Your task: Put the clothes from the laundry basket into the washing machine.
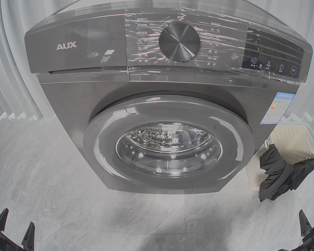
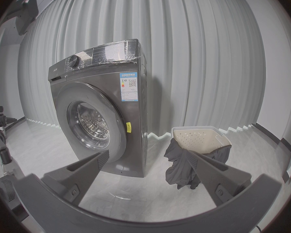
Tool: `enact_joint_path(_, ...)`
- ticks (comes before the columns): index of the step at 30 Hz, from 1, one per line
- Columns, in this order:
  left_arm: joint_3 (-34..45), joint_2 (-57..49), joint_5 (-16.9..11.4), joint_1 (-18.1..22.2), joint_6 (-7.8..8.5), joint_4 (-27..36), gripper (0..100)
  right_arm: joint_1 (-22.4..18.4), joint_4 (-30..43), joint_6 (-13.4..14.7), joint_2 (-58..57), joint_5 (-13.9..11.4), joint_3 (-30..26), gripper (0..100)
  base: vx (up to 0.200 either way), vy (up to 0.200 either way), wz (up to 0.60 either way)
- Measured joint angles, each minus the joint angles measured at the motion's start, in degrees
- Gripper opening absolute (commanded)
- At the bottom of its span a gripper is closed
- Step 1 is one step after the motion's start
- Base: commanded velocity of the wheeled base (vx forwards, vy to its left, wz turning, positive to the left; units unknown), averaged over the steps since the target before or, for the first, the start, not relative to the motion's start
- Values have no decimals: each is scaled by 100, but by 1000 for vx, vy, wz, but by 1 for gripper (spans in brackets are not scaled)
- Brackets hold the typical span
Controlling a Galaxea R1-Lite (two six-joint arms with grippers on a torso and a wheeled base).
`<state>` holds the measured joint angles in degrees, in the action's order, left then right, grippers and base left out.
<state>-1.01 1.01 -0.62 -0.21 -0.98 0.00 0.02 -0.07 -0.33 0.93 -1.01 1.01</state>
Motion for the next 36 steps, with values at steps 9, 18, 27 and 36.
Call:
enact_joint_path(9,0,0,0,2,2,0,100,-2,5,-7,0,-24,0,100,0,0,0)
enact_joint_path(18,0,0,0,5,-2,0,100,-7,-160,28,0,-101,30,100,22,0,0)
enact_joint_path(27,0,0,0,5,-4,0,100,0,-44,35,328,-1281,1381,100,111,0,0)
enact_joint_path(36,0,0,0,5,2,0,100,173,113,-322,2018,-2146,1635,100,0,0,0)
